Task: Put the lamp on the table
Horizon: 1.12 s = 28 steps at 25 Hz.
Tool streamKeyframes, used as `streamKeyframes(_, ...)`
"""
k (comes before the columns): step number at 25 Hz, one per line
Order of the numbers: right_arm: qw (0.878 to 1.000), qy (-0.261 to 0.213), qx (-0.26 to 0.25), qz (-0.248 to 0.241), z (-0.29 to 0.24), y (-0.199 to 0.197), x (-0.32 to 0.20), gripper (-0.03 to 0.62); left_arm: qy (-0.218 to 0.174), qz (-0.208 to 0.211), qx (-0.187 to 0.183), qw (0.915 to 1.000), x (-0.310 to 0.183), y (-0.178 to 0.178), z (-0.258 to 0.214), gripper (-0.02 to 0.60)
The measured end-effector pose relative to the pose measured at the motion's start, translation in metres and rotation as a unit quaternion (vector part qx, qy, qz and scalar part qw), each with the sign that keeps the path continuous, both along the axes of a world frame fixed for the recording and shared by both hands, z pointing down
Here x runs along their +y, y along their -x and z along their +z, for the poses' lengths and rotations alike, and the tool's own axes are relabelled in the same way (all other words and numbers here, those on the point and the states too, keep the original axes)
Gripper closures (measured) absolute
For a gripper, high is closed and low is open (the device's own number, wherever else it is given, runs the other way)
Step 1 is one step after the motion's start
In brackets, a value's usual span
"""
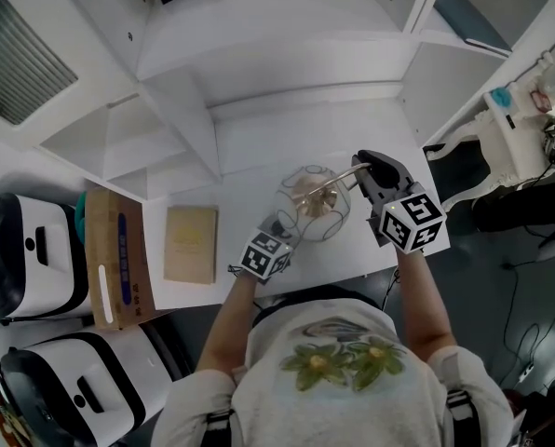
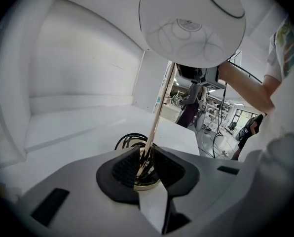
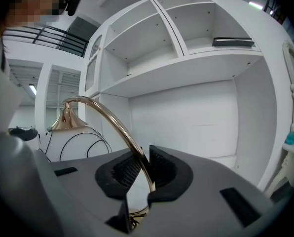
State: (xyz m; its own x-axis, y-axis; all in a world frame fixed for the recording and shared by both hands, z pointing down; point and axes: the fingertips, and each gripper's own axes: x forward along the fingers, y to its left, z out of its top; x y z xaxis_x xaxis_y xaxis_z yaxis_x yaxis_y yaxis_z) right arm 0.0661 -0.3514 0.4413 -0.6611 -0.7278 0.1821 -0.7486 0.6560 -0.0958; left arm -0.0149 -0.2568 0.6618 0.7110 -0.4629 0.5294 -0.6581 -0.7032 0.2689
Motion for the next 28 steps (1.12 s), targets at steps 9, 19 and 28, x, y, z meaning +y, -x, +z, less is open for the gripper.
streamKeyframes(9, 0.999, 0.020, 0.003, 0.035, 0.001, -0.001, -0.001, 0.542, -0.047, -0.040, 0.011, 0.9980, 0.005, 0.020, -0.033, 0.503)
streamKeyframes(19, 0.993, 0.074, 0.007, 0.087, 0.035, -0.022, 0.020, 0.497, -0.069, -0.061, 0.037, 0.9950, 0.014, 0.034, -0.068, 0.504)
streamKeyframes(28, 0.989, 0.109, -0.012, 0.100, 0.061, -0.024, 0.067, 0.497, -0.086, -0.066, 0.050, 0.9929, 0.023, 0.033, -0.093, 0.505)
